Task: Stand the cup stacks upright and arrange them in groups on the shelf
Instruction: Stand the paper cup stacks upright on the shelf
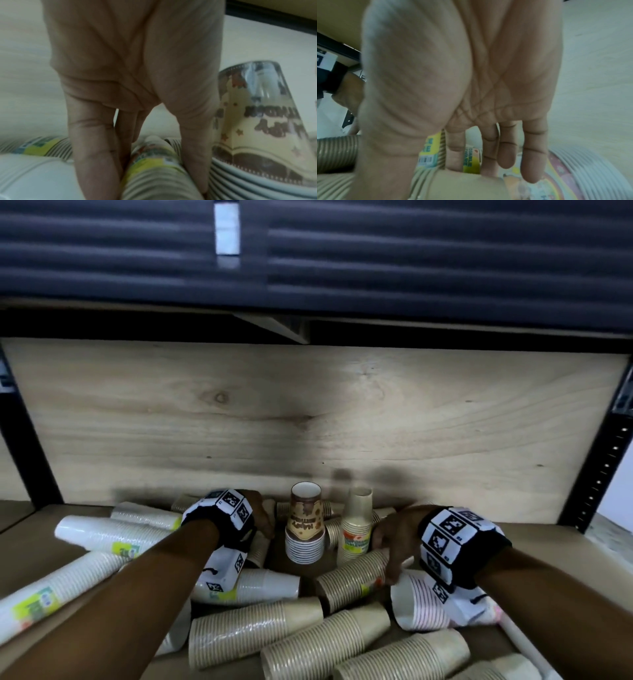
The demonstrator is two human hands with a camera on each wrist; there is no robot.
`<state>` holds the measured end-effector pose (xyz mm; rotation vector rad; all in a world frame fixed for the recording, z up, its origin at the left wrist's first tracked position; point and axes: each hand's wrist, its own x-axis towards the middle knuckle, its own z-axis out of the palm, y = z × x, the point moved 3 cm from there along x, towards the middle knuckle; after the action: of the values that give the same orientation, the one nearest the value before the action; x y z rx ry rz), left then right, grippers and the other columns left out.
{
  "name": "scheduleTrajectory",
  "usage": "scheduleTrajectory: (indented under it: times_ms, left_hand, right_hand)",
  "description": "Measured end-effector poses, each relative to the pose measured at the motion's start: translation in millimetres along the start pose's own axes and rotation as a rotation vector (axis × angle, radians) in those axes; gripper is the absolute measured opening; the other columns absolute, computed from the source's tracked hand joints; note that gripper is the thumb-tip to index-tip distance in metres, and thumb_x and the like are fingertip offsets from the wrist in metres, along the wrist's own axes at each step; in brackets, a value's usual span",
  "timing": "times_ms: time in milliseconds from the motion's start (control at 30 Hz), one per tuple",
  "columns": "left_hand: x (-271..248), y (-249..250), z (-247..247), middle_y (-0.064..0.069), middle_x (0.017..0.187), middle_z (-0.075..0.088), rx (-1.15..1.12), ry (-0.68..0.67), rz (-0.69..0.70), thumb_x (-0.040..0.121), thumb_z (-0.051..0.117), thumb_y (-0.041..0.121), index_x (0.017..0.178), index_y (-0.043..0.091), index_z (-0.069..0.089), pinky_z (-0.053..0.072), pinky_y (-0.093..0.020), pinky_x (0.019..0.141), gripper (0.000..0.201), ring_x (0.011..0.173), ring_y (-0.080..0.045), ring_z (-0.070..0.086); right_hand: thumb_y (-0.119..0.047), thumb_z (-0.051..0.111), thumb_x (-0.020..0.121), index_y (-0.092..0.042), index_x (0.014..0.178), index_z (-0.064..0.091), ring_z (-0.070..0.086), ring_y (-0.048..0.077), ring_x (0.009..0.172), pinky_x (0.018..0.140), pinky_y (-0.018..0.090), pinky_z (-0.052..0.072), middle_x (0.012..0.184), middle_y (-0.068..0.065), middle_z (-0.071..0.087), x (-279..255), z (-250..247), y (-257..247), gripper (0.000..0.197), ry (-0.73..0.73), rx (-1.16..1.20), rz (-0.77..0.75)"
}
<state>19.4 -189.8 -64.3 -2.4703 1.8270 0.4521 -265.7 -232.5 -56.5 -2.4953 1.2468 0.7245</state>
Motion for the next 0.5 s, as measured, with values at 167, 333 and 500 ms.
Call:
scheduleTrajectory:
  times_ms: [167, 333, 500]
  left_hand:
    - [-18, 1, -12, -0.003, 0.078, 0.070, -0.151, 0.029, -0.032, 0.053, 0.083, 0.052, 0.075, 0.012, 0.069, 0.059, -0.032, 0.067, 0.047, 0.072, -0.020, 0.068]
    - [-37, 3, -20, -0.007, 0.101, 0.069, -0.366, 0.077, 0.036, 0.060, 0.086, 0.028, 0.108, 0.005, 0.064, 0.058, -0.034, 0.081, 0.058, 0.089, -0.021, 0.066]
    - [-43, -9, -20, -0.011, 0.109, 0.060, -0.519, 0.193, 0.048, 0.047, 0.092, 0.026, 0.131, 0.033, 0.025, 0.061, -0.049, 0.069, 0.108, 0.094, -0.031, 0.067]
  right_hand:
    - [-0.022, 0.071, 0.088, -0.005, 0.136, 0.049, 0.040, 0.012, 0.103, 0.060, 0.007, 0.037, 0.127, 0.004, 0.050, -12, -1, -3, 0.055, 0.063, -0.048, 0.037]
    - [-0.045, 0.084, 0.070, -0.020, 0.118, 0.060, 0.058, 0.011, 0.091, 0.078, 0.024, 0.049, 0.110, -0.004, 0.063, -59, -33, -3, 0.059, 0.143, -0.033, 0.041]
    - [-0.033, 0.088, 0.068, -0.018, 0.114, 0.065, 0.067, 0.013, 0.065, 0.066, 0.031, 0.057, 0.066, -0.008, 0.069, -75, -46, 7, 0.054, 0.179, 0.162, 0.097]
